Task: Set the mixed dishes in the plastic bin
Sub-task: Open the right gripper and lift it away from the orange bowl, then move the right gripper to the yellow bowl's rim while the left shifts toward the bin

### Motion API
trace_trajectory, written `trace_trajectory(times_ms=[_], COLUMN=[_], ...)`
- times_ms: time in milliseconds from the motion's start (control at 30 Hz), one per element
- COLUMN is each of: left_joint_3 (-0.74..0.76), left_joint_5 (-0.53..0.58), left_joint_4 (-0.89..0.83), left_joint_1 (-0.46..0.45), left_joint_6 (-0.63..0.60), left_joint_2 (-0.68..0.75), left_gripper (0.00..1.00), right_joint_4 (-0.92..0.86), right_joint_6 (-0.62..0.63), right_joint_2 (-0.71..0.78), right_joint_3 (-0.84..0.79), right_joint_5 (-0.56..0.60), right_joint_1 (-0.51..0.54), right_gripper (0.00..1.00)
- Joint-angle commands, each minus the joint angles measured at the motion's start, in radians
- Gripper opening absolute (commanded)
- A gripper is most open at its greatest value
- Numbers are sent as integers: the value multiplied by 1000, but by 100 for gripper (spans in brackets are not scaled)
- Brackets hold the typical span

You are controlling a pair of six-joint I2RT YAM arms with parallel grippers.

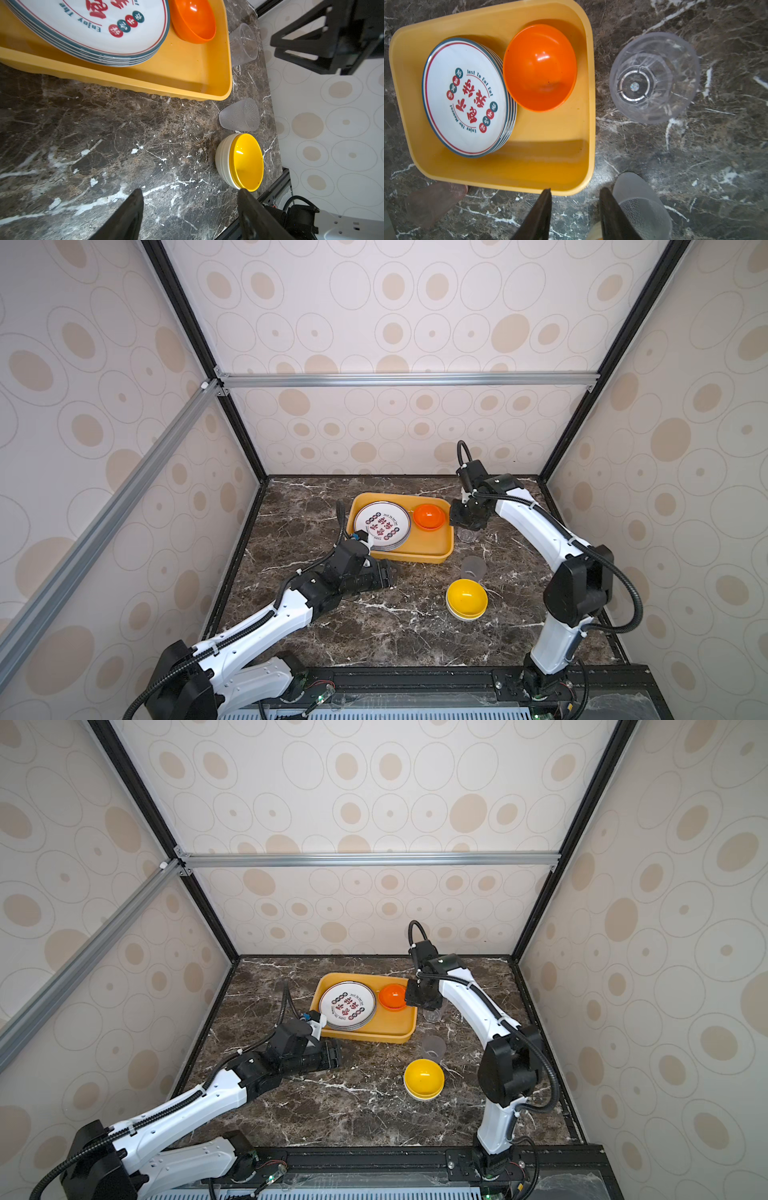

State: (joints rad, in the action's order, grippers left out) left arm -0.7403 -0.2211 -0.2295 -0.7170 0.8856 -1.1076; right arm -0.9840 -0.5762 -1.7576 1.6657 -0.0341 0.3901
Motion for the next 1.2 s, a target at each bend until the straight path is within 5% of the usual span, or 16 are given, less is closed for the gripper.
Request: trace_trajectory(times_ms=[0,567,1167], left_joint_3=[-57,-254,-335], left_joint_5=[-48,-22,17], left_joint_4=[34,-12,-47], left_joint_1=[-11,-165,-240], left_joint_6=[-49,-189,-243], left_joint_2=[-29,-263,-365], left_gripper=[71,69,69], right_joint_4=[4,-131,-98], right_joint_6=[20,-9,-109], right_joint_2=[107,489,598], right_joint_3=[-96,-512,-768], right_joint_5=[-5,-44,-107], right_joint_1=[0,-49,-50], right_gripper=[43,41,31])
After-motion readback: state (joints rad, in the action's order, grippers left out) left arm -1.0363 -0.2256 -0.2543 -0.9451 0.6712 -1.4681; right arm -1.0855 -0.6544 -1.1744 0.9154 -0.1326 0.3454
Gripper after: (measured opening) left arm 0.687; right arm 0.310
